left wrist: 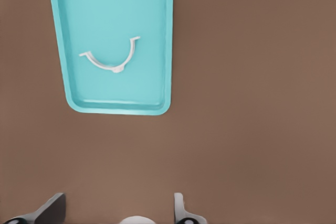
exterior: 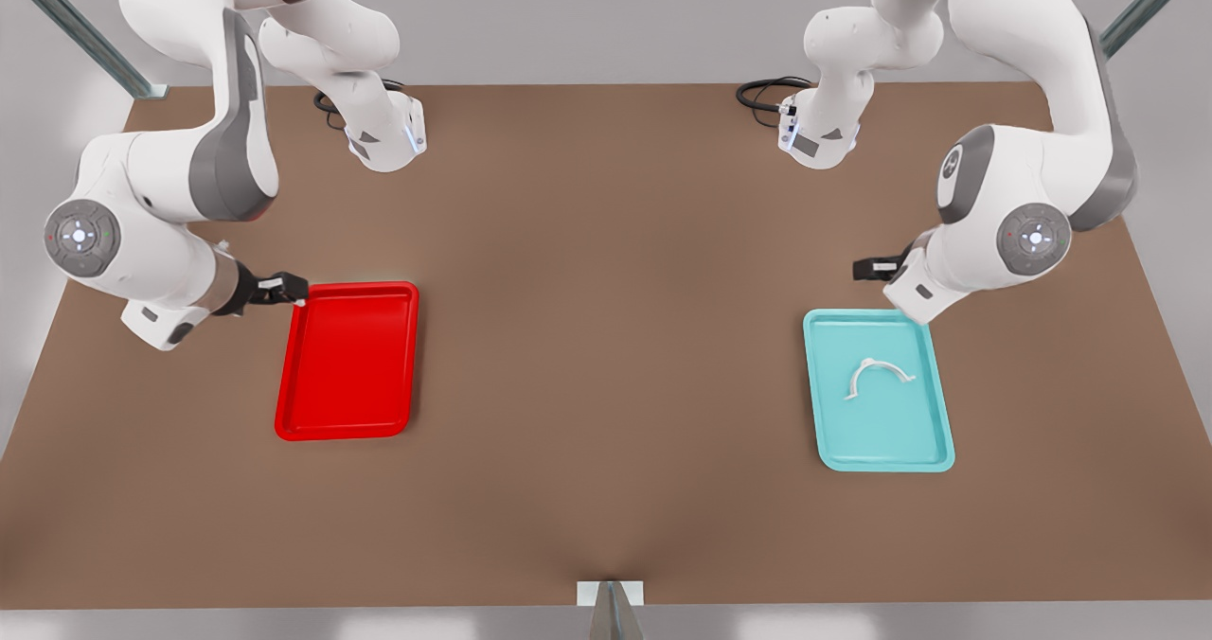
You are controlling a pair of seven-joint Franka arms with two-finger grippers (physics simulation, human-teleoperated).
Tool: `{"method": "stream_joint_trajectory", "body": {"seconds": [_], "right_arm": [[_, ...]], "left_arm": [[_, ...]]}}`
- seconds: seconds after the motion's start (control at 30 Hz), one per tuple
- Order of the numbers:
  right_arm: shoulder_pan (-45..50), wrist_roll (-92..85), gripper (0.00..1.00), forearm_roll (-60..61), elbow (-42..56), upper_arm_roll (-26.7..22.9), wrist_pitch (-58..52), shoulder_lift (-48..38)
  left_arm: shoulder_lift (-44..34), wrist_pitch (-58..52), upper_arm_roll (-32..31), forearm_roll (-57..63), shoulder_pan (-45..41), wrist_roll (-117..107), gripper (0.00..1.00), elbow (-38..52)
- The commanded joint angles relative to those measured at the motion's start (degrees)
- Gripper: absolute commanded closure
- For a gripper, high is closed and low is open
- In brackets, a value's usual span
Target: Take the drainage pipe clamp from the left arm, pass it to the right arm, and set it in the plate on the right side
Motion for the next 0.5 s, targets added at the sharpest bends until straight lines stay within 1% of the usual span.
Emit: {"method": "stream_joint_trajectory", "body": {"seconds": [0.0, 0.1, 0.13, 0.17, 0.23, 0.3, 0.37, 0.4, 0.47], "right_arm": [[0.1, -1.84, 0.0, -0.17, 0.06, -0.03, 2.19, 0.01], [-0.52, -2.63, 0.0, -0.26, 0.85, -0.03, 3.42, 1.33], [-0.69, -2.9, 0.0, -0.17, 2.52, -0.11, 4.13, 2.12], [-1.13, -2.64, 0.0, 0.0, 2.7, -0.2, 4.21, 3.88], [-1.05, -2.37, 0.0, 0.44, 3.84, -0.11, 4.3, 5.37], [-0.87, -2.46, 0.0, -0.26, 3.84, -0.11, 4.3, 5.46], [-0.96, -2.46, 0.0, -0.35, 3.84, -0.11, 4.3, 5.55], [-0.87, -2.55, 0.0, -0.35, 3.84, -0.11, 4.3, 5.64], [-0.87, -2.63, 0.0, -0.44, 3.93, -0.11, 4.3, 6.16]], "left_arm": [[-0.52, 7.15, -0.1, 1.41, 0.69, 3.87, 0.0, -1.66], [0.7, 5.3, -0.46, 1.5, 0.87, 2.38, 0.0, -1.22], [4.3, 7.13, -0.28, 1.5, 1.31, -1.23, 0.0, -1.22], [7.73, 12.58, -0.28, 1.5, 1.48, -2.81, 0.0, -1.31], [12.13, 21.73, 0.16, 1.5, 2.1, 4.74, 0.0, -1.92], [13.8, 24.81, 2.26, 1.68, 2.19, 11.42, 0.0, -2.19], [14.68, 28.76, 5.43, 1.68, 2.1, 11.6, 0.0, -5.35], [14.68, 33.85, 5.52, 1.68, 2.01, 11.6, 0.0, -9.74], [15.56, 47.65, 5.43, 1.68, 1.75, 14.76, 0.0, -18.18]]}}
